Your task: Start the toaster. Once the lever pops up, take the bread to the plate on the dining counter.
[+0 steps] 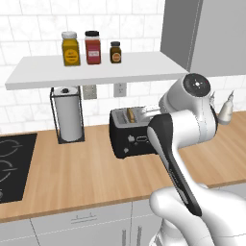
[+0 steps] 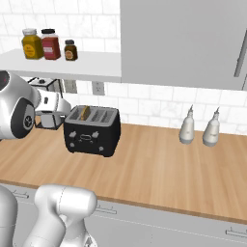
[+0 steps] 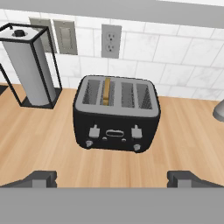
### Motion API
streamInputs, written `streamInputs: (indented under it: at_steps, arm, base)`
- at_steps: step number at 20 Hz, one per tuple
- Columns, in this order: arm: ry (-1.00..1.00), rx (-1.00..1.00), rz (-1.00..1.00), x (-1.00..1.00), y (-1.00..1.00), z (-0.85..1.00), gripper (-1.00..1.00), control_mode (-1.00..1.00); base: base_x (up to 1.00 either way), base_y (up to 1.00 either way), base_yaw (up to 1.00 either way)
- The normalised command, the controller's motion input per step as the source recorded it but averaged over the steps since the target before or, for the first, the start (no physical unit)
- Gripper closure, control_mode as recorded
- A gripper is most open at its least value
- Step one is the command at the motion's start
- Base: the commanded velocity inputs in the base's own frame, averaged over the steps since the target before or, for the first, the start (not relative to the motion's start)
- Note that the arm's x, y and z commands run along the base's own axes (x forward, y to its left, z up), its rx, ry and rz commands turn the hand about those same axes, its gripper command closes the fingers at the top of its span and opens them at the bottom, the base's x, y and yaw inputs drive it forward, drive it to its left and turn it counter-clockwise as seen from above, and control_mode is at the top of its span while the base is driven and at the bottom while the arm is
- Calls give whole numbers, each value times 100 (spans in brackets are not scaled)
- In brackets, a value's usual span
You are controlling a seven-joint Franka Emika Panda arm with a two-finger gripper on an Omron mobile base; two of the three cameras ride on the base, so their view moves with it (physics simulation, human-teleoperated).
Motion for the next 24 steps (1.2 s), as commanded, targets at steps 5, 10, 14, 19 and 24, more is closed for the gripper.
streamInputs:
  at_steps: [5,10,14,19,24]
  arm:
    - [0,0,0,0,0,0,-100,-100]
    - [0,0,0,0,0,0,-100,-100]
    - [0,0,0,0,0,0,-100,-100]
    - [0,0,0,0,0,0,-100,-100]
    - [0,0,0,0,0,0,-100,-100]
  base:
    - [0,0,0]
    - [0,0,0]
    - [0,0,0]
    - [0,0,0]
    - [0,0,0]
